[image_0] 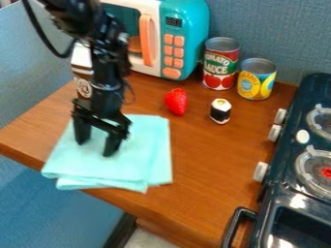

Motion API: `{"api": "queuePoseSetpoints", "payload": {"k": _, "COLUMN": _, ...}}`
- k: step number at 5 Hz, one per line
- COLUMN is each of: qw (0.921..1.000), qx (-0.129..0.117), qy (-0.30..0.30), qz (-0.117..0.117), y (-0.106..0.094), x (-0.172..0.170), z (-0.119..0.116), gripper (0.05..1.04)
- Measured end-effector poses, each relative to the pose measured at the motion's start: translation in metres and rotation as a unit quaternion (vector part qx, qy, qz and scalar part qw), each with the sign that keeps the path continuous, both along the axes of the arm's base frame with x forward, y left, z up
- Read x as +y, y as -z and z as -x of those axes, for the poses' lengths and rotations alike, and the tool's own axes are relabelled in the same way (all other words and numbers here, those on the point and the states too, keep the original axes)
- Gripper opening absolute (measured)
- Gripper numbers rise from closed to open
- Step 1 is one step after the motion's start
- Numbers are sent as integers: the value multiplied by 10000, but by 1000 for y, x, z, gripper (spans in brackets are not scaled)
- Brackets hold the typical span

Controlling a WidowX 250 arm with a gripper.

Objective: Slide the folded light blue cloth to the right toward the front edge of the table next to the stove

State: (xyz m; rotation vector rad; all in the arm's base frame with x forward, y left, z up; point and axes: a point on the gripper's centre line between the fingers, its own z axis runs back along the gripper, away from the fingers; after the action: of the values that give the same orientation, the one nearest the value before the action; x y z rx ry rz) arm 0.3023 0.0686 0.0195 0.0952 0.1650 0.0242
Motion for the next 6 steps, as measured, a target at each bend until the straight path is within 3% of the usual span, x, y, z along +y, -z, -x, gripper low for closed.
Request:
{"api": "queuePoseSetpoints", "payload": {"k": 2, "qw": 9918, "qx": -57, "qy": 1227, "qz": 367, "y": 3, "x": -78, "z": -4, "gripper": 1004}}
{"api": "queuePoseSetpoints", "payload": {"k": 4, "qw": 9896, "qx": -385, "qy": 1292, "qz": 498, "y": 0, "x": -98, "z": -13, "gripper": 1004}}
{"api": "queuePoseSetpoints", "payload": {"k": 5, "qw": 9886, "qx": -743, "qy": 1205, "qz": 519, "y": -17, "x": -98, "z": -12, "gripper": 1003}}
{"api": "queuePoseSetpoints", "payload": {"k": 6, "qw": 9878, "qx": -1051, "qy": 1049, "qz": 469, "y": -46, "x": -96, "z": -8, "gripper": 1001}}
